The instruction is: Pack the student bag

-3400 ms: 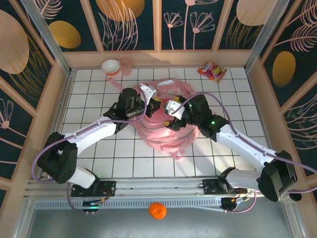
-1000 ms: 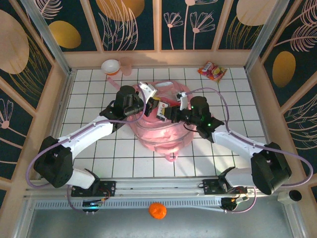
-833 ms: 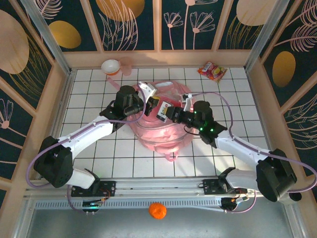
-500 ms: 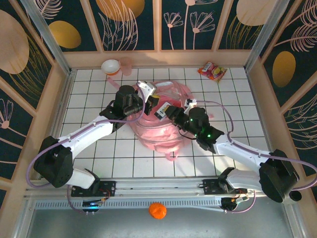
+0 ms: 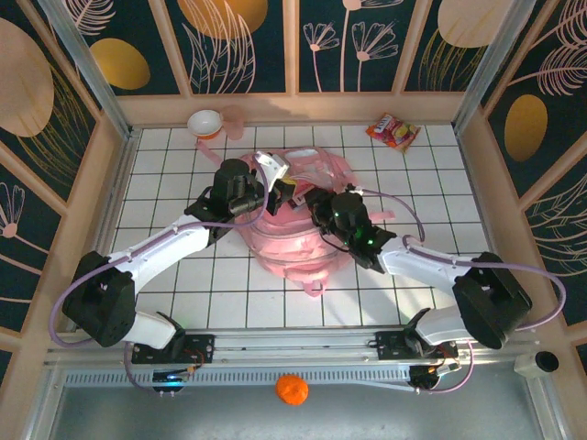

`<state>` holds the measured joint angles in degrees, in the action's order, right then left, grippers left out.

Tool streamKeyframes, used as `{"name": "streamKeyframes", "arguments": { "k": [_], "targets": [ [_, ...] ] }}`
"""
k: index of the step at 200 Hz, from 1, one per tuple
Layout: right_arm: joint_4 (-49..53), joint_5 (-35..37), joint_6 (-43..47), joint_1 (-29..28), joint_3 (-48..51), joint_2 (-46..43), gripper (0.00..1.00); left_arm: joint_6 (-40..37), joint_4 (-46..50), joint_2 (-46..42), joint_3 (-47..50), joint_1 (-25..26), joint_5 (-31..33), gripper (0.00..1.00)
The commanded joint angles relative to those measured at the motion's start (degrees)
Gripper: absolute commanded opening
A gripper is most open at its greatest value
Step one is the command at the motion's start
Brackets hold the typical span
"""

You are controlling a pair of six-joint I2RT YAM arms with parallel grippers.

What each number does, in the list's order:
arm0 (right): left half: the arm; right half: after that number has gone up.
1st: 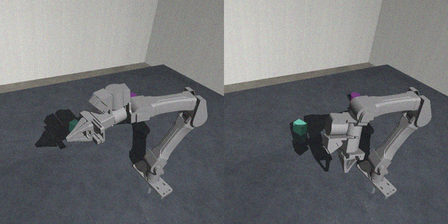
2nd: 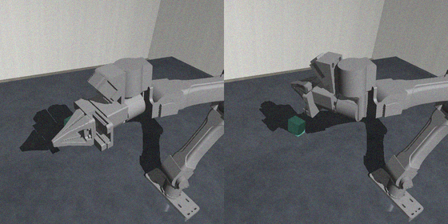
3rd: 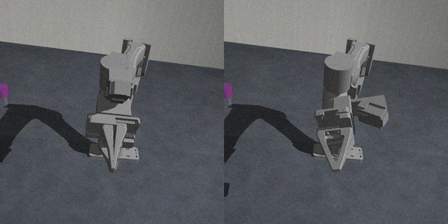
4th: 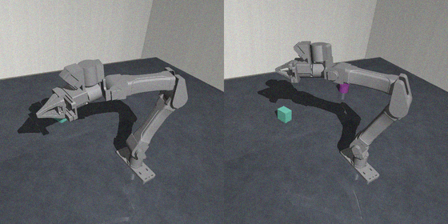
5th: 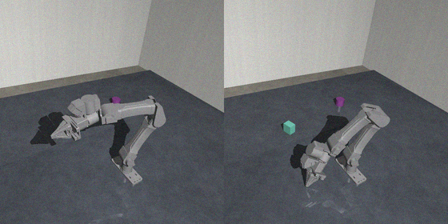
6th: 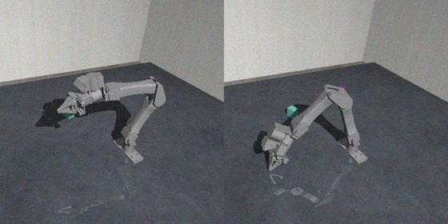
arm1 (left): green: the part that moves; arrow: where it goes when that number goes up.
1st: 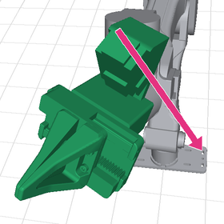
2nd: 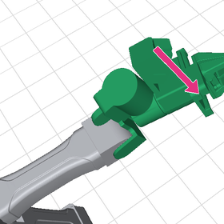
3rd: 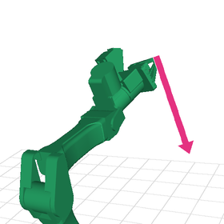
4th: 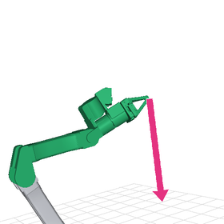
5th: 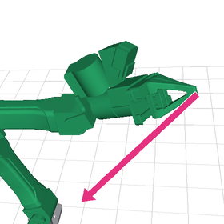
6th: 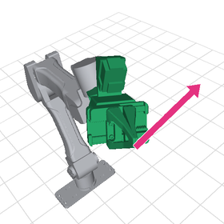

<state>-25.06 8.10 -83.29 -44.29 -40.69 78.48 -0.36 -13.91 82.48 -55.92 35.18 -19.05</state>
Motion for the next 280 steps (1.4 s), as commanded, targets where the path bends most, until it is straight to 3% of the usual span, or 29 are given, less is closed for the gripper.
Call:
{"name": "streamKeyframes", "arguments": {
  "k": [1, 30, 66, 108, 144, 170, 187, 224, 242, 280],
  "targets": [
    [0.90, 1.66, -3.07, -0.03, -3.33, 0.86, 0.32, 0.72, -11.57, -3.67, -1.45, 0.66, -4.08, 0.00],
    [6.62, -0.79, -5.27, 0.09, -1.41, -1.78, 0.41, -0.05, -10.76, -3.83, -1.39, 0.60, -2.04, 0.00],
    [14.69, -4.88, -3.42, 0.23, 0.35, -7.90, 0.39, -1.99, -8.22, -3.55, -1.30, 0.68, -0.49, 0.00],
    [26.67, -10.47, 13.25, 2.26, -4.71, -15.19, 0.36, -4.75, -6.14, -3.03, -0.15, 0.68, -0.68, 0.00],
    [31.93, -12.70, 34.81, 5.48, -8.89, -18.86, 0.37, -13.41, -2.96, -1.18, 2.38, 0.61, -9.84, 0.00],
    [30.78, -14.33, 54.64, 7.87, -10.01, -19.65, 0.46, -20.39, 6.83, 0.49, 0.55, 0.58, -17.13, 0.40],
    [31.00, -16.60, 69.64, 8.08, -10.44, -19.38, 0.50, -21.13, 9.23, -0.83, 0.55, -0.11, -19.00, 0.54],
    [38.72, -22.94, 100.82, 6.34, -13.01, -16.55, 0.55, -9.35, 3.77, -7.68, 6.26, -8.16, -20.65, 0.67],
    [43.03, -22.05, 113.93, 3.29, -13.82, -14.45, 0.55, -1.62, -0.16, -11.24, 10.07, -11.54, -15.81, 0.69],
    [43.24, -19.44, 128.18, -0.56, -14.56, -9.41, 0.55, 9.01, -5.89, -16.15, 17.73, -17.18, -11.27, 0.70]
  ]
}}
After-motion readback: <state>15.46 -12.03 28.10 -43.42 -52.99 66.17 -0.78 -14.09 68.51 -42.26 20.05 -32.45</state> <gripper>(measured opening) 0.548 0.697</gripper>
